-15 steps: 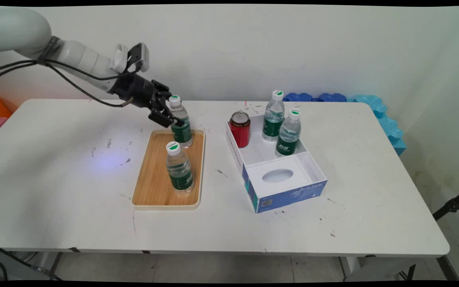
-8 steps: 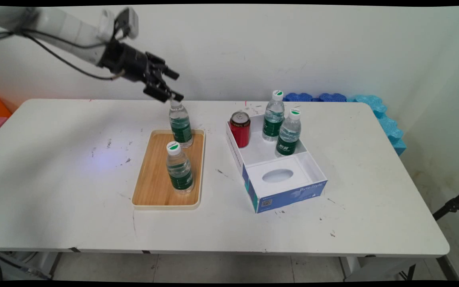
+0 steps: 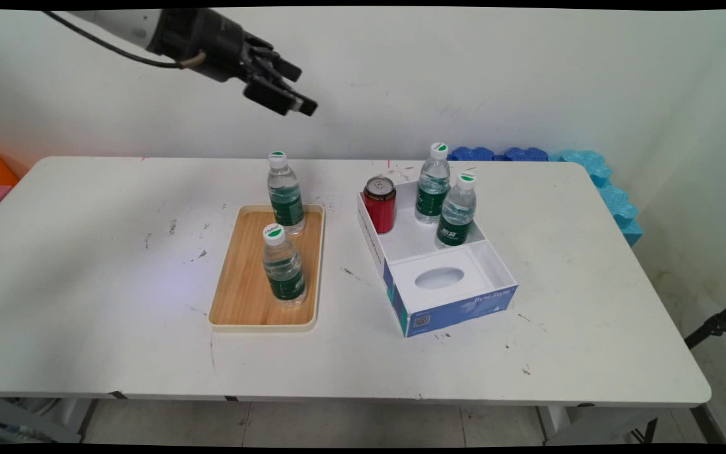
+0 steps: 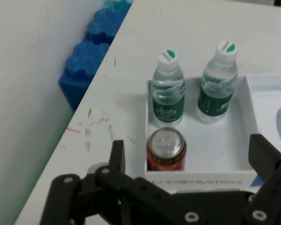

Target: Pick up the green bottle from the white box

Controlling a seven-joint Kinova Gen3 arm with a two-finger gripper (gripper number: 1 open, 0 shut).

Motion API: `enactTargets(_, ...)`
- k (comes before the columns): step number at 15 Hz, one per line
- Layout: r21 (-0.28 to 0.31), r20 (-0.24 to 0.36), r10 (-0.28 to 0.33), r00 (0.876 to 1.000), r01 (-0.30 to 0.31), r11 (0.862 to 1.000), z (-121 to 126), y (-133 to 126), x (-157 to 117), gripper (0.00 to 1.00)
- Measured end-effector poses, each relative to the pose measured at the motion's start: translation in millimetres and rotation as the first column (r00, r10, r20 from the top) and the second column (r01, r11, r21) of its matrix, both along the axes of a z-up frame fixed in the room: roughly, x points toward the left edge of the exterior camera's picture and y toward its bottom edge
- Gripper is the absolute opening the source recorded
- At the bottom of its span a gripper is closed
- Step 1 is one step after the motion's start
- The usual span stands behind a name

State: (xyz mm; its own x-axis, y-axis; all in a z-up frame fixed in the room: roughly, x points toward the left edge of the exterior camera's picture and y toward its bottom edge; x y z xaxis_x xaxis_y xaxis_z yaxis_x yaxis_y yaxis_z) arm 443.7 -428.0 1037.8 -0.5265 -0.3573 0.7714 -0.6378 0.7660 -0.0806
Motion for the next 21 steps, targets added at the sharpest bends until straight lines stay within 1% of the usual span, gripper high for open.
enactTargets(4, 0.029, -0.006, 0.046, 0.999, -0.045, 0.999, -3, 5, -39, 1.0)
enactTargets(6, 0.053, -0.005, 0.077, 0.997, -0.077, 0.996, -14, 4, -67, 1.0)
enactTargets(8, 0.072, 0.001, 0.094, 0.996, -0.094, 0.993, -25, 1, -86, 1.0)
enactTargets(11, 0.11, 0.02, 0.119, 0.993, -0.12, 0.987, -51, -5, -120, 1.0)
enactTargets(15, 0.154, 0.041, 0.131, 0.991, -0.136, 0.979, -81, -13, -155, 1.0)
enactTargets(18, 0.184, 0.043, 0.127, 0.991, -0.133, 0.974, -104, -21, -182, 1.0)
enactTargets(21, 0.19, 0.038, 0.117, 0.992, -0.122, 0.974, -123, -33, -203, 1.0)
